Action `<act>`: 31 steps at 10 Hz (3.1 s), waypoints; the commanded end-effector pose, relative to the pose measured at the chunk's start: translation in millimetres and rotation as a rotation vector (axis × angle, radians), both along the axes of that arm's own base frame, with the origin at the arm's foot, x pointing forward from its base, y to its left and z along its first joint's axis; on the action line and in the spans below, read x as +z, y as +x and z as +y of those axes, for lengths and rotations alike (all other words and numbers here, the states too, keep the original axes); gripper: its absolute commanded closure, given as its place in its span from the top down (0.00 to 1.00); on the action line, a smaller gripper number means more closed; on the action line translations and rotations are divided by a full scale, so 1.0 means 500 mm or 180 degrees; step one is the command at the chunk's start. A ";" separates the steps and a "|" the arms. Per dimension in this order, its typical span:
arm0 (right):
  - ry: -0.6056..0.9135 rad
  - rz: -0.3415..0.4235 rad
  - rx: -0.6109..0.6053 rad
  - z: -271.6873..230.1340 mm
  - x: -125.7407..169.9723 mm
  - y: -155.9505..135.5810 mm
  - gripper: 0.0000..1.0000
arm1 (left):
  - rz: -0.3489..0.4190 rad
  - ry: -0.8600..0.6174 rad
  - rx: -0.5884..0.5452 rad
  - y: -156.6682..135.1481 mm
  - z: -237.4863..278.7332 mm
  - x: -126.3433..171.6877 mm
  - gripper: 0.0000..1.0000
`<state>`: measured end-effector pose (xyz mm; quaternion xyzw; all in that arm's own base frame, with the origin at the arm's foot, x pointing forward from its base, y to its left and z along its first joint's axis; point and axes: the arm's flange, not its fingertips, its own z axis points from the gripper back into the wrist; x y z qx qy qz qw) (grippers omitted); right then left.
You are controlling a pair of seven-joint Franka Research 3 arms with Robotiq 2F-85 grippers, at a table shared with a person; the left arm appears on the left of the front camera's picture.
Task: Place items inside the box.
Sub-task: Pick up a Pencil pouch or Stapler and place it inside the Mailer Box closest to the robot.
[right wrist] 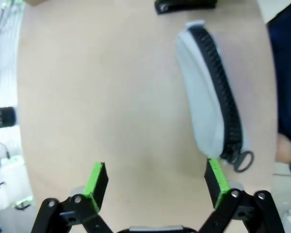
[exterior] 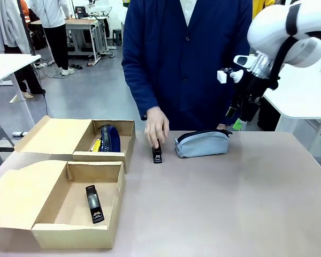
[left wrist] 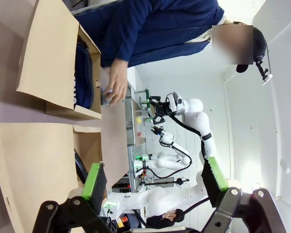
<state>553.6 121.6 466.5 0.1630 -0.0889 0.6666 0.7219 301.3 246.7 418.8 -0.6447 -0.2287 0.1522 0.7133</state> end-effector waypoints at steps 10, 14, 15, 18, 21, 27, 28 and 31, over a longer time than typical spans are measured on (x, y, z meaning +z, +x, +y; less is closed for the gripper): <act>0.0769 0.0099 -0.1034 -0.130 0.008 -0.108 1.00 | -0.0064 0.0014 -0.0036 -0.001 -0.002 0.001 1.00; 0.0060 -0.0067 -0.0247 0.019 -0.031 0.049 1.00 | -0.0064 0.0014 -0.0036 -0.001 -0.002 0.001 1.00; -0.0133 -0.0063 -0.0074 0.051 -0.052 0.082 1.00 | -0.0064 0.0014 -0.0036 -0.001 -0.002 0.001 1.00; -0.0671 -0.0238 0.0294 0.148 -0.117 0.140 1.00 | -0.0064 0.0014 -0.0036 -0.001 -0.002 0.001 1.00; -0.0911 -0.0139 0.0500 0.191 -0.179 0.178 1.00 | -0.0064 0.0014 -0.0036 -0.001 -0.002 0.001 1.00; -0.1024 -0.0011 0.0609 0.216 -0.201 0.187 0.66 | -0.0064 0.0014 -0.0036 -0.001 -0.002 0.001 1.00; -0.0994 0.0027 0.0605 0.217 -0.202 0.187 0.44 | -0.0064 0.0014 -0.0036 -0.001 -0.002 0.001 1.00; -0.0980 0.0058 0.0561 0.214 -0.203 0.188 0.27 | -0.0064 0.0014 -0.0036 -0.001 -0.002 0.001 1.00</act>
